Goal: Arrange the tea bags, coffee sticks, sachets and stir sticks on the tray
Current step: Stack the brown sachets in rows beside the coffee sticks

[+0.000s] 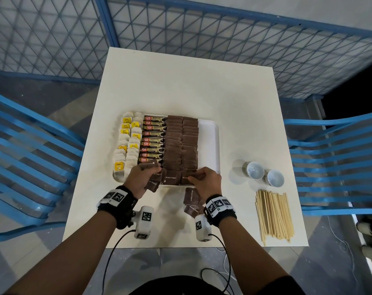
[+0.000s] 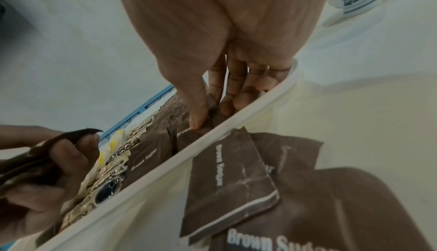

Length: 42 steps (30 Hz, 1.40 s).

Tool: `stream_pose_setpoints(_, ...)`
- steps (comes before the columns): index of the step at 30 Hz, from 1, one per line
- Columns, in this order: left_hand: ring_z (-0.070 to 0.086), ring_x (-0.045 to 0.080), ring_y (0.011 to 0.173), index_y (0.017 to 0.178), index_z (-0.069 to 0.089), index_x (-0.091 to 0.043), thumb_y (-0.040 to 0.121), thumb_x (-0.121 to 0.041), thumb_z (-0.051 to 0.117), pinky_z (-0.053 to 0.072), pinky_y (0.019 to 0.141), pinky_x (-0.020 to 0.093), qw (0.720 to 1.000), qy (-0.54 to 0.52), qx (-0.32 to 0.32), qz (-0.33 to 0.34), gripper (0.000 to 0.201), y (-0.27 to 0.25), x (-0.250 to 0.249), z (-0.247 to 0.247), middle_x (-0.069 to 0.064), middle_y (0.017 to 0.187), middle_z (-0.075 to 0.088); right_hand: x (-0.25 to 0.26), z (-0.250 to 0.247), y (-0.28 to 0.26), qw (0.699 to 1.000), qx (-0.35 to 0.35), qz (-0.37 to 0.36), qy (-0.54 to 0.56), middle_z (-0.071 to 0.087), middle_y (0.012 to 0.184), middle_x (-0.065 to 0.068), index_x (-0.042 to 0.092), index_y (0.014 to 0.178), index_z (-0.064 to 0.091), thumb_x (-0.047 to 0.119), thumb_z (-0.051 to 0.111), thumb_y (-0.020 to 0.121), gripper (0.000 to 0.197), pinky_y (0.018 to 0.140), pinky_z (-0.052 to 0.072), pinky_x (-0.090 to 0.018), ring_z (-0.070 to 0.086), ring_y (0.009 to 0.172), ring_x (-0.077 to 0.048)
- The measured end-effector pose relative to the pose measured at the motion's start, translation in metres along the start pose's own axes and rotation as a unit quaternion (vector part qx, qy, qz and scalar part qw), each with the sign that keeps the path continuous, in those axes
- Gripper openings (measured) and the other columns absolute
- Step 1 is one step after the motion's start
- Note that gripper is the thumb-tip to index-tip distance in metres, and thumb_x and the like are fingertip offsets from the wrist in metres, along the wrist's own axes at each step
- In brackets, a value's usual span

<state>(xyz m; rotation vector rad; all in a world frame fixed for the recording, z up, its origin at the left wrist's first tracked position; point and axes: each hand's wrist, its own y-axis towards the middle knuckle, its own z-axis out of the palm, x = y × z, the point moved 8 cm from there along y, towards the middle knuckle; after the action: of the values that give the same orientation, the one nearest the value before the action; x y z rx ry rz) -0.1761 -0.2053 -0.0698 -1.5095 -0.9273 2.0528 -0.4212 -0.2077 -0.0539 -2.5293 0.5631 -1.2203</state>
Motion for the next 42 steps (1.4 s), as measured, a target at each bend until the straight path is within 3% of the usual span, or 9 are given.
stream_pose_setpoints(8,0.071,0.02,0.063,0.092,0.074,-0.01,0.088,-0.001,0.073,0.05,0.046,0.025,1.0,-0.004,0.007,-0.007,0.011,-0.004,-0.001,0.002,0.005,0.078,0.075,-0.002,-0.005,0.002,1.0,-0.012,0.005,-0.008,0.069,0.078,0.006,0.019,0.09,0.069,0.029,0.084,0.078,0.022,0.058,0.041,0.0,0.063,0.072,-0.002)
stream_pose_setpoints(14,0.072,0.019,0.07,0.096,0.075,-0.011,0.087,-0.002,0.076,0.055,0.063,0.032,0.995,0.088,0.03,0.019,0.013,-0.009,-0.001,0.011,0.005,0.08,0.077,-0.004,-0.012,0.009,0.999,-0.029,0.019,-0.015,0.071,0.082,0.0,0.015,0.097,0.071,0.024,0.071,0.09,0.011,0.057,0.037,0.002,0.059,0.069,-0.003)
stream_pose_setpoints(17,0.073,0.017,0.085,0.106,0.073,-0.018,0.089,-0.013,0.076,0.056,0.079,0.035,0.953,0.273,0.108,0.071,0.017,-0.015,-0.002,0.032,0.001,0.09,0.078,-0.002,-0.013,0.015,0.999,-0.021,0.01,-0.034,0.074,0.086,0.001,0.016,0.095,0.075,0.022,0.067,0.092,0.011,0.06,0.036,-0.003,0.061,0.076,-0.011)
stream_pose_setpoints(20,0.07,0.006,0.087,0.109,0.071,-0.027,0.089,-0.019,0.077,0.051,0.07,0.017,0.885,0.427,0.096,0.16,0.022,-0.021,-0.01,0.051,-0.008,0.095,0.074,-0.002,-0.012,0.02,0.999,-0.001,0.009,-0.042,0.075,0.084,0.002,0.017,0.09,0.077,0.024,0.071,0.09,0.009,0.076,0.046,-0.018,0.061,0.076,-0.009)
stream_pose_setpoints(23,0.067,0.005,0.079,0.105,0.071,-0.023,0.088,-0.015,0.076,0.045,0.058,0.006,0.867,0.444,0.056,0.219,0.019,-0.018,-0.021,0.067,-0.005,0.092,0.073,-0.003,-0.012,0.022,0.999,0.01,0.008,-0.047,0.073,0.079,0.006,0.019,0.086,0.077,0.026,0.074,0.088,0.008,0.068,0.04,-0.008,0.059,0.073,-0.005)
stream_pose_setpoints(27,0.066,0.007,0.083,0.104,0.073,-0.022,0.086,-0.018,0.077,0.04,0.064,0.002,0.854,0.461,0.044,0.239,0.018,-0.01,-0.023,0.08,-0.005,0.093,0.073,-0.006,-0.014,0.023,0.999,0.002,0.005,-0.035,0.073,0.078,0.004,0.016,0.086,0.078,0.023,0.075,0.087,0.008,0.06,0.036,0.003,0.059,0.068,-0.004)
stream_pose_setpoints(34,0.07,0.016,0.09,0.105,0.074,-0.018,0.085,-0.017,0.077,0.058,0.085,0.033,0.834,0.49,0.056,0.248,0.021,-0.007,-0.016,0.089,0.0,0.097,0.076,-0.006,-0.012,0.025,0.999,0.013,0.008,-0.04,0.075,0.082,0.003,0.015,0.088,0.079,0.024,0.074,0.087,0.01,0.058,0.035,0.004,0.057,0.066,-0.001)
stream_pose_setpoints(37,0.07,0.02,0.093,0.107,0.074,-0.015,0.085,-0.019,0.078,0.058,0.088,0.036,0.824,0.503,0.044,0.255,0.023,-0.007,-0.016,0.092,0.003,0.1,0.076,-0.006,-0.012,0.026,0.999,0.019,0.01,-0.039,0.075,0.082,0.004,0.016,0.088,0.079,0.024,0.074,0.087,0.01,0.058,0.036,0.004,0.055,0.063,0.007)
stream_pose_setpoints(42,0.068,0.022,0.088,0.102,0.074,-0.015,0.086,-0.021,0.076,0.057,0.083,0.037,0.811,0.525,0.037,0.254,0.016,-0.007,-0.016,0.096,0.003,0.095,0.074,-0.002,-0.013,0.022,0.999,0.027,-0.008,-0.041,0.068,0.079,0.009,0.016,0.091,0.075,0.022,0.07,0.09,0.008,0.06,0.038,-0.002,0.056,0.066,0.004)
